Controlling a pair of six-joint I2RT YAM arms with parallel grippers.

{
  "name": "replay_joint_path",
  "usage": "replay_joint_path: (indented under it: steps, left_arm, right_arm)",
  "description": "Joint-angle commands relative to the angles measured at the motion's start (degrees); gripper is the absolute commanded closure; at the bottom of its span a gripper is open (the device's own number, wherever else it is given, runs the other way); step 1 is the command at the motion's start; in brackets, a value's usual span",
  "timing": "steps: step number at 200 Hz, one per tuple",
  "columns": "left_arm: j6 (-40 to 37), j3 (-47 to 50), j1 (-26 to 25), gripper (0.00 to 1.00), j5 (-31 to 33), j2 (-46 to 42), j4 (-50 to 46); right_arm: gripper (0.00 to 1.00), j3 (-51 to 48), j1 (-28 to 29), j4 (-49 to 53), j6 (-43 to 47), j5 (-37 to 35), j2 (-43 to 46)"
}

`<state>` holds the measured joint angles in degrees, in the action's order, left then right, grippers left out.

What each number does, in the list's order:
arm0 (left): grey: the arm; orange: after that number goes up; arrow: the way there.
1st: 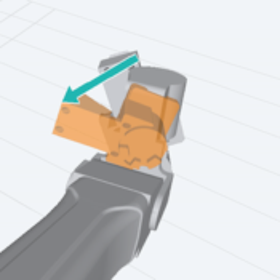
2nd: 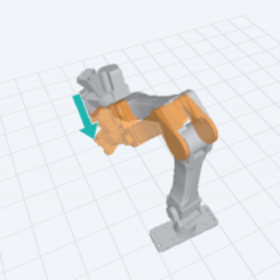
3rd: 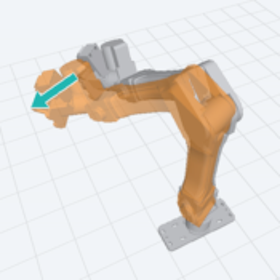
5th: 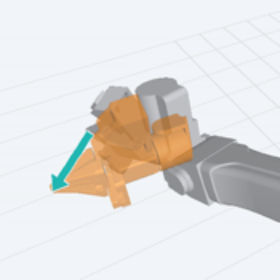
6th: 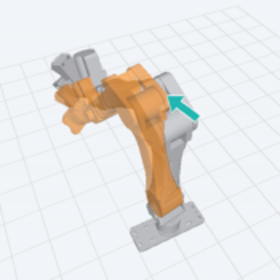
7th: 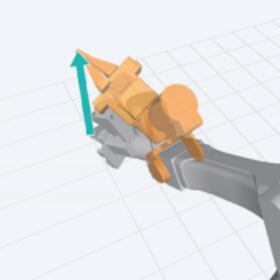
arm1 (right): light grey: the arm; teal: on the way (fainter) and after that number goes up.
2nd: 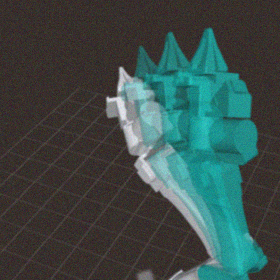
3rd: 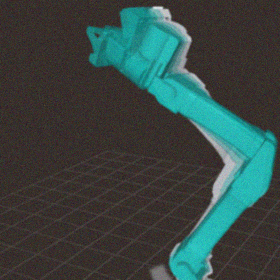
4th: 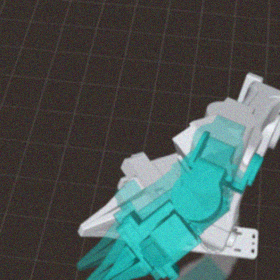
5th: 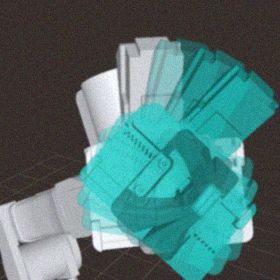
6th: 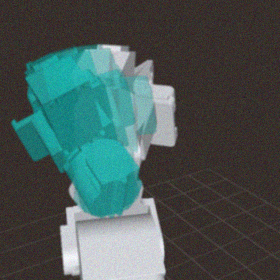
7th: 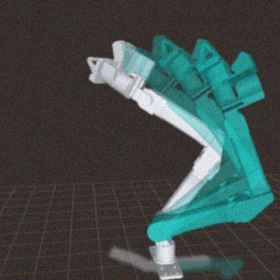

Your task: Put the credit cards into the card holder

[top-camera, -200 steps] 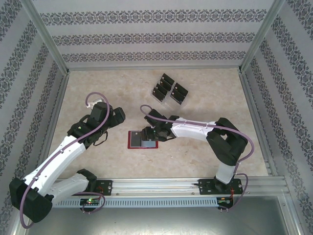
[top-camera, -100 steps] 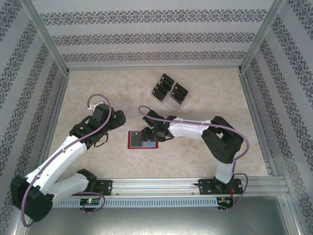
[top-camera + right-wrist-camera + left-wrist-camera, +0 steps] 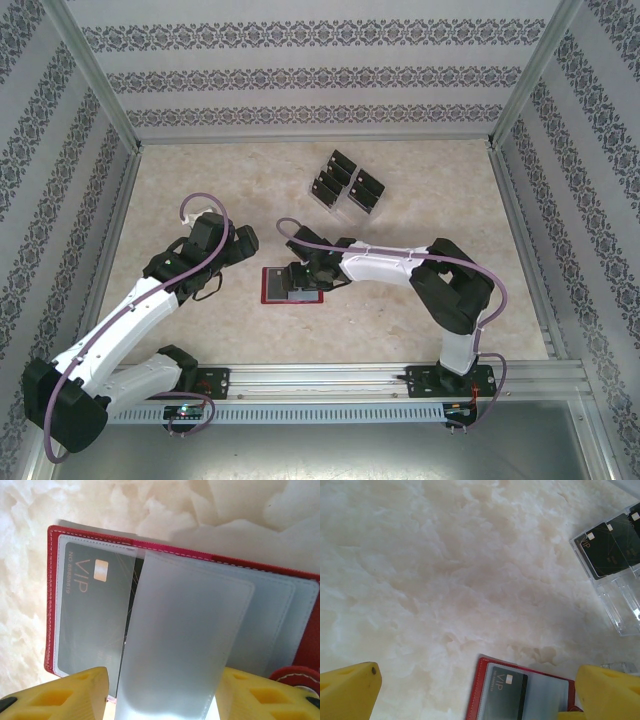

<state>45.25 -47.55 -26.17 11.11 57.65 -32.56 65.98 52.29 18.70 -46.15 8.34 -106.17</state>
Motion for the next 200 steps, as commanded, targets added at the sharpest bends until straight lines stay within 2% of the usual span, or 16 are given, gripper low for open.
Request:
replay_joint_path:
  steps: [1,62,116,171,200]
  left_arm:
    - [-0.7,0.7,0.1,0.0,0.1,-0.2,1.2]
    - [-0.9,-0.2,0.9,0.0,0.2,-1.0,0.8]
    - [-0.6,-1.8,1.5,0.0,0.9,-2.0,0.0]
    - [-0.5,-3.2,1.8,0.0,1.0,-2.3,-0.7]
    - [-0.6,-3.1,1.8,0.0,1.0,-2.3,-1.4]
  right_arm:
    - [0.42,1.8,0.9,1.1,-0.1,-0.3,2.3]
    - [0.42,7.2,1.9,0.5,-0.2,1.1,-0.7]
    - [0.42,15.2,2.9,1.7,-0.3,5.5,-9.5]
    - [0.41,16.6,2.8,1.9,-0.9,8.1,-14.0]
    - [0.41,14.9,2.4,0.6,-0.7,8.2,-11.1]
